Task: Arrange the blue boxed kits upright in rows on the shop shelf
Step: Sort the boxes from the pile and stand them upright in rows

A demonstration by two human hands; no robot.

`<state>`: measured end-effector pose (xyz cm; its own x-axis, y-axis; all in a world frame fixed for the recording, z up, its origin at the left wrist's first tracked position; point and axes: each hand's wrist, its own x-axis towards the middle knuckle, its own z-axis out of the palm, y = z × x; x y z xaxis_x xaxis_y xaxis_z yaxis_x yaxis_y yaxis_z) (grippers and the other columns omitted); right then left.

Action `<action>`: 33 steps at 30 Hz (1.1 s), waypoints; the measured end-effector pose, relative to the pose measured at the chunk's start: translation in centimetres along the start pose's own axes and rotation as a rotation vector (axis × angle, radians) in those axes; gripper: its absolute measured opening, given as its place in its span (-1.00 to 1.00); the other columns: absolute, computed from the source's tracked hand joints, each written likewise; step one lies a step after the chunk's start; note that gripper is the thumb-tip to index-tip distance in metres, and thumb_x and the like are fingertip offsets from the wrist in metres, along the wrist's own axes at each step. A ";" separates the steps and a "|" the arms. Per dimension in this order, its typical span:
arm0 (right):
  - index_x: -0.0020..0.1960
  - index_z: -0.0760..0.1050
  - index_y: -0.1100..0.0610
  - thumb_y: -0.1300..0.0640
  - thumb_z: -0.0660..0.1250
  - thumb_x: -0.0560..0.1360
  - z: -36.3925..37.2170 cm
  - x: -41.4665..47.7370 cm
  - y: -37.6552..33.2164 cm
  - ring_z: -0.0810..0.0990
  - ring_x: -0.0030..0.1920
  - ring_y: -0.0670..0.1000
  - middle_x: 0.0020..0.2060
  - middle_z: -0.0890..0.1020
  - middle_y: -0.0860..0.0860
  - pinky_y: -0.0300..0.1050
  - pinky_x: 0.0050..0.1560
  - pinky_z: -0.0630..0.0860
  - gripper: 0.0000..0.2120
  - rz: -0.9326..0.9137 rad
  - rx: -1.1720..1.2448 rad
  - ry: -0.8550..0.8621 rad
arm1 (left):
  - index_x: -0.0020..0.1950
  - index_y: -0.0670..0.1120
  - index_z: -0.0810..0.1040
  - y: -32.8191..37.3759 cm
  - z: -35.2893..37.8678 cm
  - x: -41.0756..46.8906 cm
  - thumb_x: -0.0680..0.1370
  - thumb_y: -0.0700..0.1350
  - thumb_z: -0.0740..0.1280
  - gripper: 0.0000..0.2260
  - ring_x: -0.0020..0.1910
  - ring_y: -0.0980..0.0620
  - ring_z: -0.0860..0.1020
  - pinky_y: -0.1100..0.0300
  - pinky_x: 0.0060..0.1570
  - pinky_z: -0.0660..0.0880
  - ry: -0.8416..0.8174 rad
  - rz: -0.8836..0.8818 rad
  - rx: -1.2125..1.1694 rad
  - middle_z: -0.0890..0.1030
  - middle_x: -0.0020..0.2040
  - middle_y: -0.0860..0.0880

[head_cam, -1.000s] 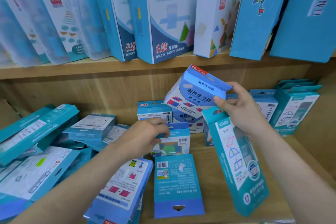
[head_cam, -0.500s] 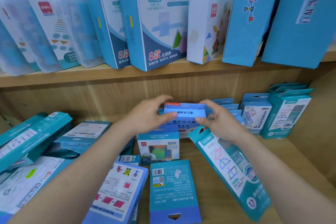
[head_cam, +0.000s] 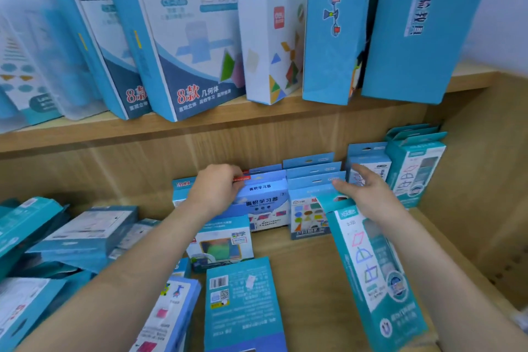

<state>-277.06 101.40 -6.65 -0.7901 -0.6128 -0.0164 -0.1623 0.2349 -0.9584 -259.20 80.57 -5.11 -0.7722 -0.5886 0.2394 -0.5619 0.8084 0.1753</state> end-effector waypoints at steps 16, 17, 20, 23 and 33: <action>0.52 0.15 -0.04 0.05 0.45 0.43 -1.7 2.2 2.3 0.70 -0.26 0.01 0.26 0.54 0.10 -0.19 -0.35 0.54 -0.24 0.267 0.099 -0.234 | 0.36 0.00 0.33 8.0 0.9 -3.0 0.55 -0.03 0.24 -0.62 0.01 -0.18 0.57 0.03 -0.12 0.50 0.106 0.106 0.084 0.58 0.06 -0.07; 0.52 0.14 -0.03 0.06 0.45 0.43 -1.9 2.3 2.3 0.69 -0.25 0.00 0.30 0.52 0.09 -0.20 -0.36 0.54 -0.24 0.260 0.091 -0.252 | 0.43 0.03 0.20 8.9 1.8 -3.3 0.54 0.02 0.26 -0.52 0.02 -0.18 0.57 0.03 -0.10 0.48 0.034 0.074 0.050 0.59 0.05 -0.08; 0.53 0.12 0.02 0.07 0.45 0.44 -2.3 3.2 2.4 0.69 -0.13 0.00 0.34 0.47 0.08 -0.16 -0.24 0.58 -0.22 0.226 0.075 -0.321 | 0.50 0.08 -0.04 10.1 4.4 -3.2 0.52 0.05 0.31 -0.32 0.00 -0.17 0.58 0.04 -0.12 0.45 -0.010 -0.042 -0.037 0.63 -0.02 -0.08; 0.51 0.19 0.04 0.07 0.45 0.44 -2.6 3.8 2.5 0.69 -0.11 0.02 0.18 0.59 0.03 -0.07 -0.10 0.61 -0.27 0.218 0.016 -0.395 | 0.52 0.07 -0.03 11.1 6.0 -2.5 0.51 0.00 0.35 -0.29 0.01 -0.13 0.60 0.07 -0.13 0.46 0.029 -0.146 -0.153 0.63 0.03 -0.09; 0.06 0.60 0.05 0.13 0.36 0.51 -3.4 5.0 3.3 0.70 -0.20 0.04 -0.16 0.72 0.00 0.05 -0.06 0.60 -0.86 0.111 -0.051 -0.450 | 0.48 0.08 0.09 13.7 7.3 -2.4 0.52 -0.03 0.36 -0.37 -0.02 -0.06 0.63 0.12 -0.09 0.49 0.139 -0.301 -0.192 0.66 0.00 -0.06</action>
<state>-283.55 101.62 -8.94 -0.4712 -0.8455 -0.2511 -0.1292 0.3478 -0.9286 -267.23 93.07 -10.25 -0.5259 -0.8048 0.2752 -0.6815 0.5923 0.4298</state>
